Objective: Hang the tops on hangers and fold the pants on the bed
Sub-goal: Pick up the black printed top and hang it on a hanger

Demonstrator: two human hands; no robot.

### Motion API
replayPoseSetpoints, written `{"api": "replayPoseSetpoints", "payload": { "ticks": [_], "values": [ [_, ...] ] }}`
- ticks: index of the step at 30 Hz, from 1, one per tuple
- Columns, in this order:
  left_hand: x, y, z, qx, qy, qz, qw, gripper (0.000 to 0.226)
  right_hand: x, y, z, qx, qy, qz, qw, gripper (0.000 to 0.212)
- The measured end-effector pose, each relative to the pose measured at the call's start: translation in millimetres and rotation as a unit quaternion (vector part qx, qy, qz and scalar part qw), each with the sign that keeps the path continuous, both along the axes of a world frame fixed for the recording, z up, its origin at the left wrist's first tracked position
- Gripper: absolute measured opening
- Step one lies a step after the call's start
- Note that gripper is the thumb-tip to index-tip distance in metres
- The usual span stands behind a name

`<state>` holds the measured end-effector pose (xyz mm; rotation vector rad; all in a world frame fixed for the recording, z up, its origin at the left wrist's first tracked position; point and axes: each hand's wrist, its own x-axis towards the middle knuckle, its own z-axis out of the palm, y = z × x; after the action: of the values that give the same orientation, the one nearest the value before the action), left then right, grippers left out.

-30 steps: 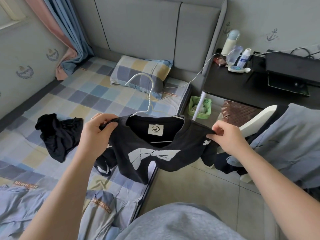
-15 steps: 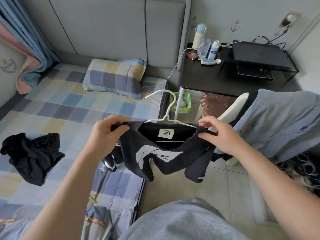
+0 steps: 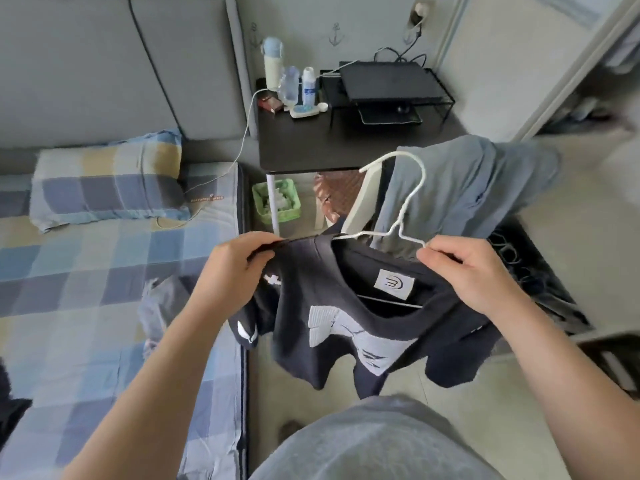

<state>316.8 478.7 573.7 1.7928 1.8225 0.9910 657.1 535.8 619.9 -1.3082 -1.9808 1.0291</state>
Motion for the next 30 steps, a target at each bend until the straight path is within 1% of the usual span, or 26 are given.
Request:
{"api": "replayPoseSetpoints", "payload": {
  "ticks": [2,4,6,8,10,12,15,19,21,23,25,27,30],
  "values": [
    [21.0,16.8,-8.7,0.012,0.031,-0.001,0.999,0.028,31.5,-5.4,6.5,0.010,-0.004,-0.029,1.000,0.033],
    [52.3,32.9,-13.5,0.022,0.043,-0.021,0.999,0.027,62.5,-11.8,10.9,0.015,-0.017,-0.054,0.998,0.038],
    [86.4,48.7,-14.8,0.029,0.048,-0.055,0.997,0.028,94.3,-18.3,13.2,0.017,-0.027,-0.083,0.996,0.038],
    [121.5,65.6,-14.0,0.024,0.052,-0.099,0.993,0.034,130.3,-24.0,15.6,0.012,-0.020,-0.115,0.993,0.038],
    [156.6,81.7,-12.5,0.013,0.067,-0.123,0.990,0.035,164.5,-28.6,17.3,0.009,-0.017,-0.147,0.989,0.034],
    [195.2,97.7,-10.4,0.000,0.077,-0.125,0.989,0.032,197.7,-30.7,17.2,0.007,-0.025,-0.173,0.985,0.031],
    [248.8,117.3,-10.3,-0.013,0.080,-0.145,0.986,0.033,244.1,-29.1,17.5,0.007,-0.030,-0.203,0.979,0.032],
    [300.2,150.3,-12.5,-0.025,0.071,-0.187,0.980,0.041,294.9,-19.6,16.7,0.018,-0.038,-0.213,0.976,0.049],
    [326.9,166.1,-14.3,-0.025,0.083,-0.187,0.978,0.043,317.5,-15.8,16.4,0.022,-0.035,-0.217,0.975,0.053],
    [348.5,183.4,-13.1,-0.021,0.104,-0.175,0.979,0.039,340.2,-14.1,17.3,0.025,-0.034,-0.235,0.971,0.052],
    [365.5,202.1,-8.1,-0.001,0.116,-0.181,0.977,0.032,363.6,-14.7,17.4,0.031,-0.030,-0.263,0.964,0.047],
    [387.0,217.9,-1.8,0.032,0.076,-0.227,0.971,0.031,384.9,-14.5,15.8,0.021,-0.020,-0.295,0.955,0.036],
    [429.7,230.6,2.3,0.021,-0.006,-0.328,0.944,0.025,405.7,-10.6,11.5,0.001,0.008,-0.342,0.940,0.039]
  ]
}}
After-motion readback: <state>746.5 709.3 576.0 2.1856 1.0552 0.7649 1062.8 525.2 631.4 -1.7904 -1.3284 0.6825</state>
